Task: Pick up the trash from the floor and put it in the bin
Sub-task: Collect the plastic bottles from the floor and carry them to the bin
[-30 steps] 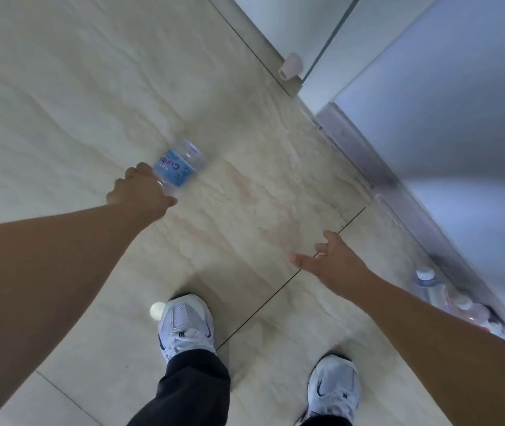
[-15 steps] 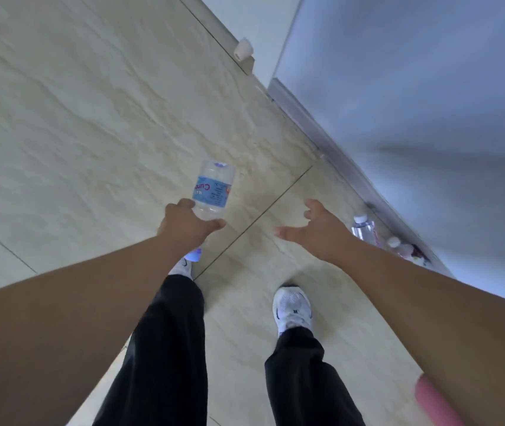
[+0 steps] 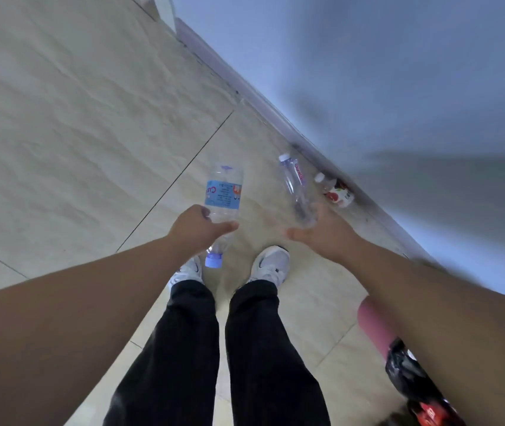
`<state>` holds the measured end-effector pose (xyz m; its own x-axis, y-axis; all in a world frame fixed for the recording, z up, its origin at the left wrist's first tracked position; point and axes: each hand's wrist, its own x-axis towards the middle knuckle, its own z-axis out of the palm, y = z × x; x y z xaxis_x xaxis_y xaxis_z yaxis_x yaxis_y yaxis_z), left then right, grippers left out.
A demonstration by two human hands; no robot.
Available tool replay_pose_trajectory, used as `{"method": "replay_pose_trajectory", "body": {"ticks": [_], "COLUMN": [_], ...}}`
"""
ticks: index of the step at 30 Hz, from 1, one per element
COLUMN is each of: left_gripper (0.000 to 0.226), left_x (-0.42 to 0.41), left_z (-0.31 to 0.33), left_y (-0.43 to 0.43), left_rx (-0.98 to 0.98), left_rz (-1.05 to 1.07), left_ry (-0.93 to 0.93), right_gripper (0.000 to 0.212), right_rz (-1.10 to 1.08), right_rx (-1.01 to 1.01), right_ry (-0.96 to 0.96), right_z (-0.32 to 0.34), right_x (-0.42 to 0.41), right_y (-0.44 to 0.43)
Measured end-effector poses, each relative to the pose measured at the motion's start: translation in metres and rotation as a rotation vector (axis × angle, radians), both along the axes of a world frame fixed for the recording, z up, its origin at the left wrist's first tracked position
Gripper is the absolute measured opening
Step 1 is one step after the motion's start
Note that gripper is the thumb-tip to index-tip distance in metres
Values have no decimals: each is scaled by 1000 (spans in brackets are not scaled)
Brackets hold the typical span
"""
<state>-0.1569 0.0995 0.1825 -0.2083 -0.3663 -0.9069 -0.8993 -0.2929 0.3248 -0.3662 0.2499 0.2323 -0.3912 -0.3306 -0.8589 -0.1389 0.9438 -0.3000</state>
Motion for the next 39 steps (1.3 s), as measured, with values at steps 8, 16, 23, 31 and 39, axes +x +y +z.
{"method": "replay_pose_trajectory", "body": {"ticks": [8, 16, 23, 31, 39], "left_gripper": [82, 85, 97, 53, 55], "left_x": [-43, -95, -125, -141, -154], "left_z": [-39, -112, -159, -191, -200], "left_y": [63, 117, 146, 141, 121], "left_rx": [30, 6, 122, 160, 199], "left_rz": [25, 178, 273, 326, 415], "left_ry": [25, 28, 103, 184, 228], "right_gripper": [125, 113, 78, 40, 103], "right_rz": [-31, 22, 90, 57, -175], "right_rx": [180, 165, 33, -37, -60], "right_ry": [49, 57, 176, 138, -73], "right_z": [-52, -125, -184, -237, -259], "right_x": [-56, -107, -132, -125, -104], "right_y": [82, 116, 111, 96, 56]}}
